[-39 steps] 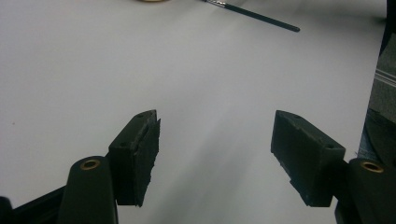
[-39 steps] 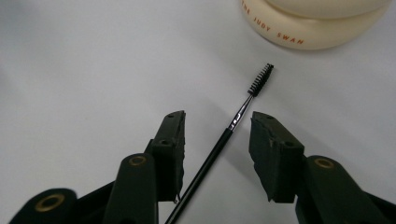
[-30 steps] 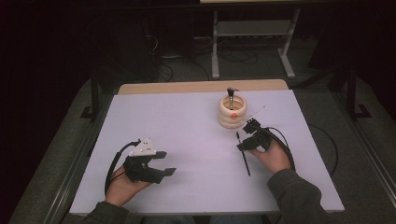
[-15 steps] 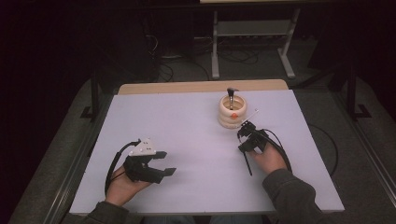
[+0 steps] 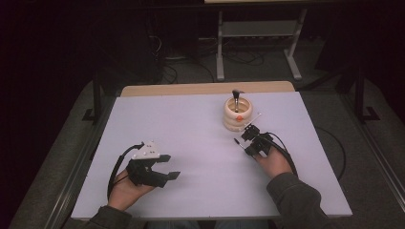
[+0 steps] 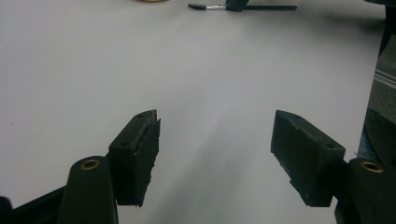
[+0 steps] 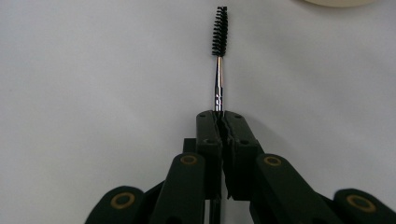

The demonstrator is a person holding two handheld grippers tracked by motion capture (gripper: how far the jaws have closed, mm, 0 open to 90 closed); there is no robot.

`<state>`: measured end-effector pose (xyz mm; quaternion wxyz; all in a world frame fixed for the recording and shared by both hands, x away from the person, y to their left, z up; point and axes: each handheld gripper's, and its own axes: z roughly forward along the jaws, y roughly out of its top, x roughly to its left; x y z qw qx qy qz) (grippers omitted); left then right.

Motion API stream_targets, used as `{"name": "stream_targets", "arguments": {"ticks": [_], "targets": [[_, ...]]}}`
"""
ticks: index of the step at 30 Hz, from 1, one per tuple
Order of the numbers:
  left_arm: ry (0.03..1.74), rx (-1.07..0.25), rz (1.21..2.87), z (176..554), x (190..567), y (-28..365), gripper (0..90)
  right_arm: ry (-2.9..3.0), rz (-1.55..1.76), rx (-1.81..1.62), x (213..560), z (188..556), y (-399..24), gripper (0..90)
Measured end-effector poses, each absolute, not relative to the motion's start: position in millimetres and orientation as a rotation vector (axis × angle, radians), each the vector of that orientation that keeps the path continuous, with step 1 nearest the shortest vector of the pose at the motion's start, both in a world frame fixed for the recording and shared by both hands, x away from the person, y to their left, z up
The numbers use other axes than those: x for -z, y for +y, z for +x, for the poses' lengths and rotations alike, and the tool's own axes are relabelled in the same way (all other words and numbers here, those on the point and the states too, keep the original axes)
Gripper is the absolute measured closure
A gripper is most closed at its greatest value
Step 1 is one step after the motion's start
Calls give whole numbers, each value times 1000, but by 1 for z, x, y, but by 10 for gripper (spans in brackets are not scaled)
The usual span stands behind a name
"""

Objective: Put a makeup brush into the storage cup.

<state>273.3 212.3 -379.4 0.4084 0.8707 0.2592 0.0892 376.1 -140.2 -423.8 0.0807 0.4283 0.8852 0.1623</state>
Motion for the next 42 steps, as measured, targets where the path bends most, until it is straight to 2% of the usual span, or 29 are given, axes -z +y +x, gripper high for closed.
{"name": "stream_targets", "arguments": {"ticks": [11,24,42], "targets": [[660,-217,2192,274,381,212,322,2673,1282,-541,422,374,-145,851],[654,-203,2188,274,381,205,323,2672,1242,-723,402,361,-151,851],[607,-150,2193,275,381,183,325,2646,1117,-1158,368,332,-147,851]]}}
